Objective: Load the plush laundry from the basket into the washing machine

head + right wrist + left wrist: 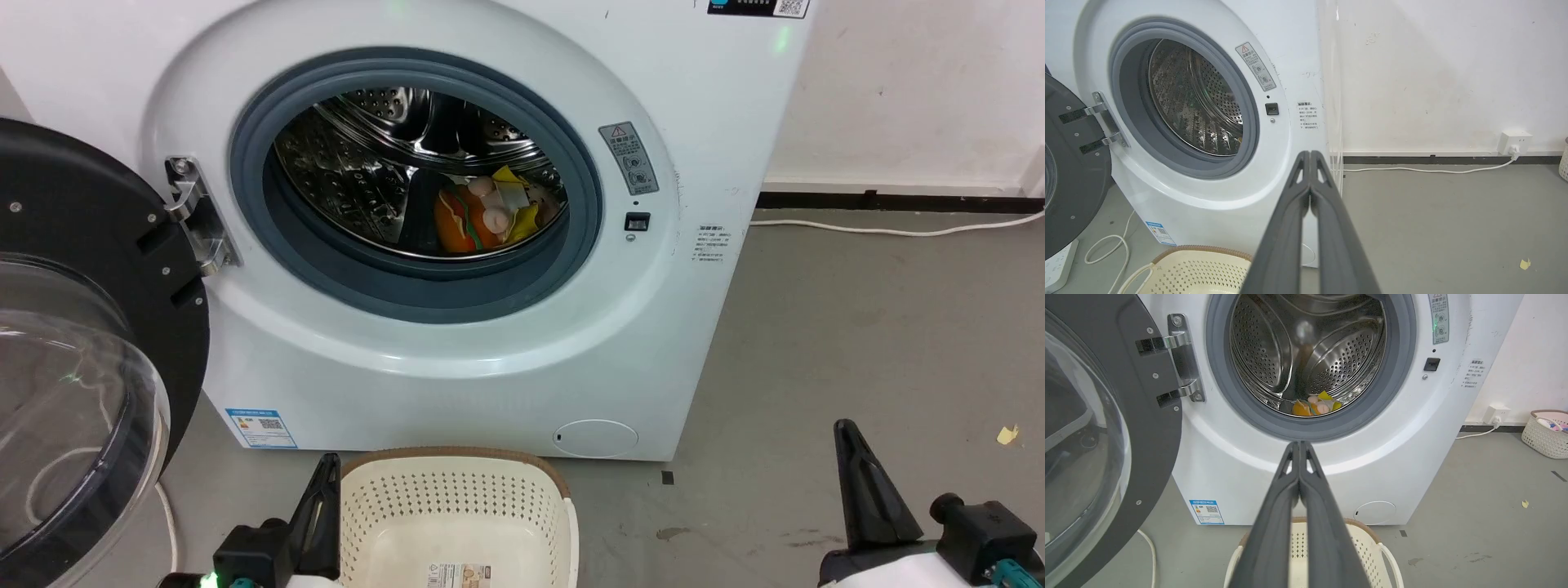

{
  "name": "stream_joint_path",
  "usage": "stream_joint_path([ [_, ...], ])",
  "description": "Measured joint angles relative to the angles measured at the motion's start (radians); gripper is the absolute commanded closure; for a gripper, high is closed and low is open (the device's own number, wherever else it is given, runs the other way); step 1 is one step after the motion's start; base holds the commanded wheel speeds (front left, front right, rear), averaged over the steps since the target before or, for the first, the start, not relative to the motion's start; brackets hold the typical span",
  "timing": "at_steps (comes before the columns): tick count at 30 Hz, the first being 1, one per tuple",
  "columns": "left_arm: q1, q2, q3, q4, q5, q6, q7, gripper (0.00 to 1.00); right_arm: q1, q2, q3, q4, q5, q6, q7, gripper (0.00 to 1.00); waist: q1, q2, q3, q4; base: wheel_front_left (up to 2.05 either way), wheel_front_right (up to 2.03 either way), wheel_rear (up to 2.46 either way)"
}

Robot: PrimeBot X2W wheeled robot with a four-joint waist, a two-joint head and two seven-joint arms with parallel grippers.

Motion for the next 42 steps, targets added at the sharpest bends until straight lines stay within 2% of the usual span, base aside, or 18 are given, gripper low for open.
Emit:
stream_joint_path([
  [42, -0.006, -0.058, 0.079, -0.033, 0.093, -0.053, 0.086, 1.00, -0.007, 0.000, 0.003, -0.016, -0.050, 0.000, 0.087, 1.00, 0.0001, 0.0000, 0.004, 0.001, 0.00, 0.00, 0.00],
])
